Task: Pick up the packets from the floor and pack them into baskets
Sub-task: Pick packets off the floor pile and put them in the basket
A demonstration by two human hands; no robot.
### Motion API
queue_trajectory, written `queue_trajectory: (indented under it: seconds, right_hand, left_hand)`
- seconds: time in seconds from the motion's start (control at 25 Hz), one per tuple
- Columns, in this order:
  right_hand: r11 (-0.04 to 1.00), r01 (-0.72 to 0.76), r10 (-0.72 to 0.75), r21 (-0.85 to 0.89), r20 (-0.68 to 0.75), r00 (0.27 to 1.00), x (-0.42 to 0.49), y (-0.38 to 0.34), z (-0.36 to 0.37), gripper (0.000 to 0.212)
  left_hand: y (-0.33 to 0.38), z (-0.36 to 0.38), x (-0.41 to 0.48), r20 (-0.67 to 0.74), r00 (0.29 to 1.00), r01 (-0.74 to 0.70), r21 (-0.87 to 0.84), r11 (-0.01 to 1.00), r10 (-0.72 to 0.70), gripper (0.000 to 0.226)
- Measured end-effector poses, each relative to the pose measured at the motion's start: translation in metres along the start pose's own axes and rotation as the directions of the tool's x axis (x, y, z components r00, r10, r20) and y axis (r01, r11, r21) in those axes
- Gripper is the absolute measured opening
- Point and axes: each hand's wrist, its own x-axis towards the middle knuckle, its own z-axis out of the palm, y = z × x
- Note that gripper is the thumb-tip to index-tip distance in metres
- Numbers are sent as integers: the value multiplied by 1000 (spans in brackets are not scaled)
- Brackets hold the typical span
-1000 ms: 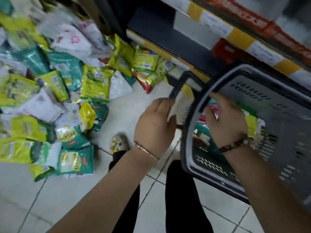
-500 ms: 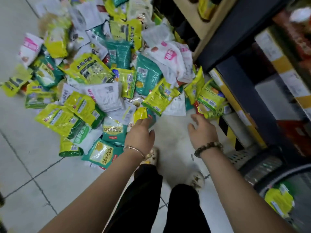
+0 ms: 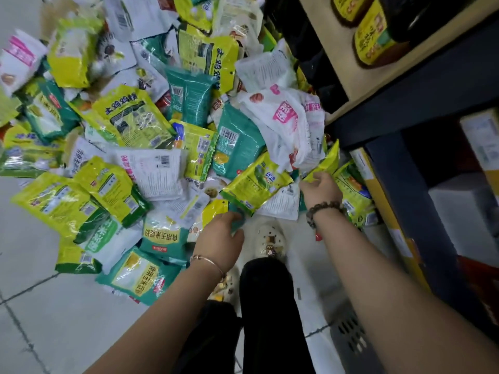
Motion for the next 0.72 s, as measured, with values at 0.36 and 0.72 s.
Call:
queue_trajectory:
  seconds: [0.36, 0.72]
  right_hand:
    - [980, 74, -68, -185, 40, 997, 136, -53, 24, 68]
    - [924, 226, -211, 310, -82, 974, 104, -42, -2, 18]
  left_hand:
    - [49, 23, 90, 7, 993, 116, -240, 964, -117, 30]
    - [62, 9, 127, 116, 967, 236, -736, 634, -226, 27]
